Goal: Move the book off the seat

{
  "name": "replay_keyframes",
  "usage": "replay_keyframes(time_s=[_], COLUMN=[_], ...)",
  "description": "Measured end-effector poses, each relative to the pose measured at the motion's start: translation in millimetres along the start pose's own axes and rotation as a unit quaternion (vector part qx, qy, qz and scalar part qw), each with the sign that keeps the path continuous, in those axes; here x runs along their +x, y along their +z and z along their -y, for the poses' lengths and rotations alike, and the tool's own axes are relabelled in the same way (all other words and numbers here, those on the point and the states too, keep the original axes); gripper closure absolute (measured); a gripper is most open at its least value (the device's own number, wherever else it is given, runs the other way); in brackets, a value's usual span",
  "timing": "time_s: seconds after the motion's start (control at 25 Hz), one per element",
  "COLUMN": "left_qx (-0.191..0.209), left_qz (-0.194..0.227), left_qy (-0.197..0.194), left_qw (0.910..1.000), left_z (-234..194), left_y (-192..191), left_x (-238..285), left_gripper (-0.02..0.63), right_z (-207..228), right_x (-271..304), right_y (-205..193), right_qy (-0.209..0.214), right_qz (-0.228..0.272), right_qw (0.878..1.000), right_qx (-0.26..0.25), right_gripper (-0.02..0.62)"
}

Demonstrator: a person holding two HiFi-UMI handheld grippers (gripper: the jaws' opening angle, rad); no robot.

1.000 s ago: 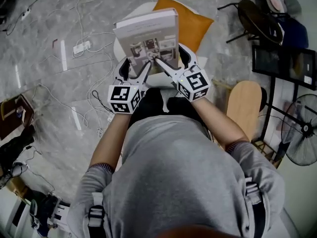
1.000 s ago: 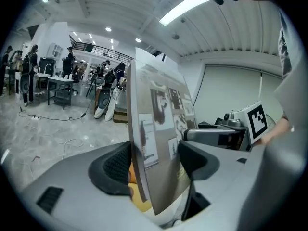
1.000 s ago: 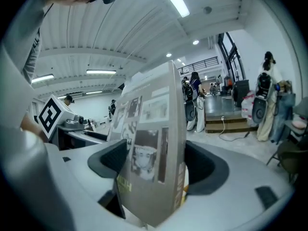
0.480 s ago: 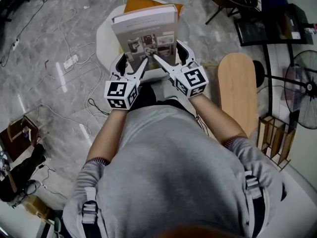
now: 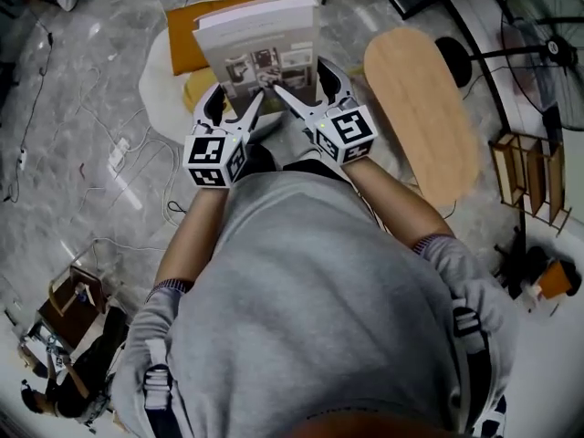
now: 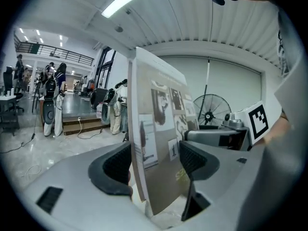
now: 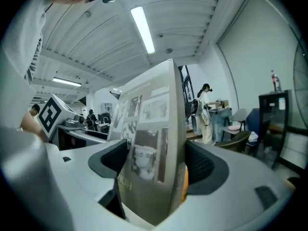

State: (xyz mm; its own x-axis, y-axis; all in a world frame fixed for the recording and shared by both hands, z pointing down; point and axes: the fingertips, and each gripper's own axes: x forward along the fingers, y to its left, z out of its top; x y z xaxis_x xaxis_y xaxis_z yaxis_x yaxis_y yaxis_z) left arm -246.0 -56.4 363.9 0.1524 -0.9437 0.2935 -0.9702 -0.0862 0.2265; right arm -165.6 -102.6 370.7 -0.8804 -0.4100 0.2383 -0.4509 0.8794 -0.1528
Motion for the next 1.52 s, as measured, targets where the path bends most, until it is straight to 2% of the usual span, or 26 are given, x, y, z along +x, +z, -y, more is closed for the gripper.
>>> replay_keyframes(time_s=[0.24,0.48,0.64,1.04,1.2,1.52], left_qx=[0.037,0.056,0.074,0.110,0.121,0.125], left_qz=[-0.012,-0.023,-0.036,-0.067,-0.077,-0.083], left_qy=[-0.052,-0.091,-0.128,-0.227,-0.271,-0.351], left_qw=[0.9979,0.9940,0.9883,0.9655,0.9517,0.9243], left_z=[91,106,166,256,287,307], left_y=[-3,-5,-9,-20,-22,-20], left_x=[37,48,77,132,150,185], left_gripper=[0.267,0.267,0.267,0.267,0.267,0.267], right_z=[59,68,109,174,192,217], right_x=[-82,-98,-151,-229,-257,-269], right_y=[-7,-12,-19,-33,-38,-37], right_qy=[-0.054,-0.093,-0.130,-0.225,-0.272,-0.356], right_qz=[0.023,0.030,0.039,0.054,0.055,0.051], right_qw=[0.998,0.995,0.990,0.971,0.958,0.929], right_qx=[0.019,0.028,0.042,0.066,0.079,0.081], right_gripper=[0.209,0.210,0.215,0.220,0.219,0.222])
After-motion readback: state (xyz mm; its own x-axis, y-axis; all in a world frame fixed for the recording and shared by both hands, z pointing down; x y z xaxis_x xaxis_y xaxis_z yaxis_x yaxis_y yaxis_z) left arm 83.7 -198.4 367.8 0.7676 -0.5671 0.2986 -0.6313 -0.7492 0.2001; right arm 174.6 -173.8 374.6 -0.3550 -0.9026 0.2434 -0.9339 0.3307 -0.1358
